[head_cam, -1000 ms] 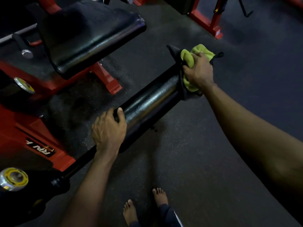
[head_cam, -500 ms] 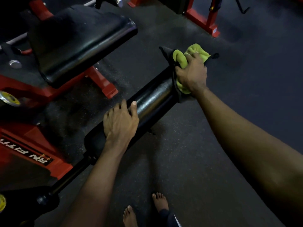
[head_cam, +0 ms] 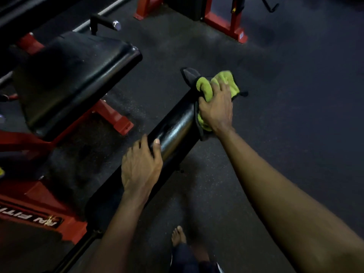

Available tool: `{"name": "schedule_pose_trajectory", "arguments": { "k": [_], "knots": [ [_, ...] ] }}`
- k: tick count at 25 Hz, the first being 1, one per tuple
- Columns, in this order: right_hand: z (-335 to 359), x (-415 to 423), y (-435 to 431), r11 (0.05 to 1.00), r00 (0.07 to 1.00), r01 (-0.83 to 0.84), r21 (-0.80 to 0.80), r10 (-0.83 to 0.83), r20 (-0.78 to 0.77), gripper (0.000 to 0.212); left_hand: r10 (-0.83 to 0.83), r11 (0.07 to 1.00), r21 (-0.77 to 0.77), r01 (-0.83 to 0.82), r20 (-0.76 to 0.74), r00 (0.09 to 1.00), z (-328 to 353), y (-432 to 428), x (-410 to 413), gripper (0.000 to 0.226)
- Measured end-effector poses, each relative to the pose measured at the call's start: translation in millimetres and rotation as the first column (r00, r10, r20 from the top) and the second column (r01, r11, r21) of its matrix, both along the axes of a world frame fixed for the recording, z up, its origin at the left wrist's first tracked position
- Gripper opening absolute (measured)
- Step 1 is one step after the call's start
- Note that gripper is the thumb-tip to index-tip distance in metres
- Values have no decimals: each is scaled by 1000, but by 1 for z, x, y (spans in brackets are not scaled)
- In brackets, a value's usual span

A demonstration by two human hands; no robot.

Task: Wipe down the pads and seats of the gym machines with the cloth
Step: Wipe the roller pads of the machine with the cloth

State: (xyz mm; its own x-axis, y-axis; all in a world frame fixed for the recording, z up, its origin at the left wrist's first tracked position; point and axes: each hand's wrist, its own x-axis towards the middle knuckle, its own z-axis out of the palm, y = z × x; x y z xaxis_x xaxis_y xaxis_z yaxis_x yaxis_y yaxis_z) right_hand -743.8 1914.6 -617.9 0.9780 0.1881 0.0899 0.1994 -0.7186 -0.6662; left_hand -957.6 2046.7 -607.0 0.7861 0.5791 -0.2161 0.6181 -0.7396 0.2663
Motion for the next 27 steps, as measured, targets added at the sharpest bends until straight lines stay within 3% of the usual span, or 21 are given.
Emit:
{"name": "schedule_pose_trajectory", "arguments": {
  "k": [4,10,13,17,19,22,24,27],
  "knots": [
    [-10,-33,-11,992,1000,15,124,-14,-7,66,39,989,-141,-46,-49,998,11,6,24,56],
    [-5,18,-10,981,984,161,111,-151,-93,56,-145,957,-233,172,128,981,8,0,110,54],
    [-19,-2,-19,946,984,173,274,-151,-99,62,-134,939,-302,167,127,983,2,-10,156,53],
    [-42,-12,-30,826,969,237,511,-160,-190,64,-62,967,-245,65,21,998,-6,-22,184,57],
    [-53,-4,-34,737,932,335,586,-169,-321,58,-31,977,-209,31,2,1000,-6,-24,185,57],
    [-59,7,-36,591,822,527,610,-174,-542,60,-8,981,-196,1,-38,999,-1,-28,186,57],
    [-59,20,-38,491,743,628,604,-148,-653,49,2,982,-187,-12,-54,999,4,-31,186,55],
    [-63,46,-49,360,658,696,621,27,-753,32,12,977,-212,-24,-57,998,12,-33,189,50]
  ]
}}
